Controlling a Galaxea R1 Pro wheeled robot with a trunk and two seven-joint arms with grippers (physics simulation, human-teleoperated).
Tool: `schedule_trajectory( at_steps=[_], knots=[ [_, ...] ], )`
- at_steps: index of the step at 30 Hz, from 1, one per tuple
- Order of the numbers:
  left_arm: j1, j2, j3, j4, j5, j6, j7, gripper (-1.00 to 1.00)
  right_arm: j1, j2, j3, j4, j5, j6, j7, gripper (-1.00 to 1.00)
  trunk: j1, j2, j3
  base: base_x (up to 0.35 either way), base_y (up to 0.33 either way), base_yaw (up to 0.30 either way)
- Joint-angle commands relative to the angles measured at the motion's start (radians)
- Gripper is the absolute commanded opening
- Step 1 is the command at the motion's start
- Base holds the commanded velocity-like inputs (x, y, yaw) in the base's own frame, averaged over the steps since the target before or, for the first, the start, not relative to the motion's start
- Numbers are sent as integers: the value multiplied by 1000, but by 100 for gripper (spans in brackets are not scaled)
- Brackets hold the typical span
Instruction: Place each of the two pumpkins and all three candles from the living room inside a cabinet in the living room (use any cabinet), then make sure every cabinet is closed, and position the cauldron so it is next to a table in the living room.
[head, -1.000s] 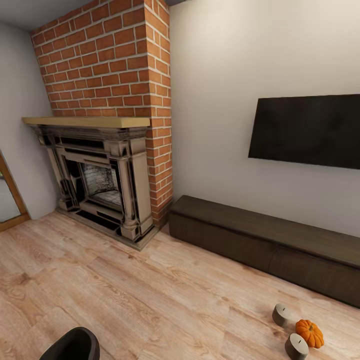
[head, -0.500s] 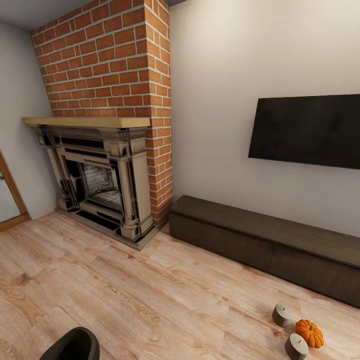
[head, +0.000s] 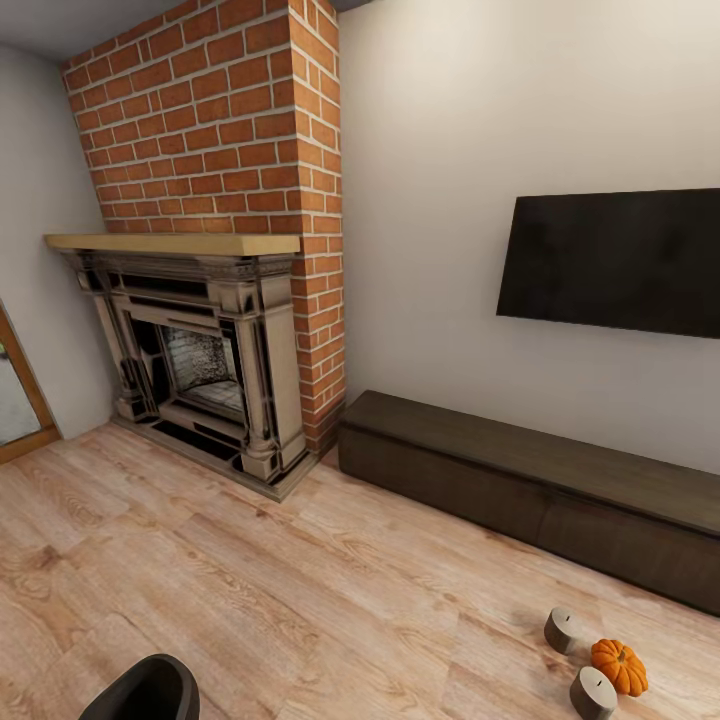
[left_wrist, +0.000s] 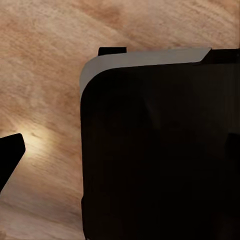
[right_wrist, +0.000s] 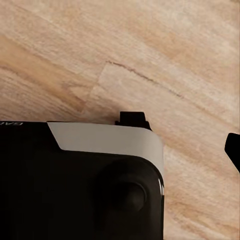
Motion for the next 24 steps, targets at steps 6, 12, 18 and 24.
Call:
schedule_trajectory(
  at_steps=[6,12,18,24],
  knots=[
    [0,0,-1,0,-2,0,0,100,0,1,-1,-1,0,1,-5,100,0,0,0,0,0,0],
    [1,0,-1,0,-3,0,0,100,0,1,-1,-1,0,1,-7,100,0,0,0,0,0,-8],
    [0,0,0,1,0,0,0,100,0,0,-1,0,-1,2,-2,100,0,0,0,0,0,-204],
    [0,0,0,1,0,0,0,100,0,0,-1,0,-2,2,0,100,0,0,0,0,0,-279]
  ],
)
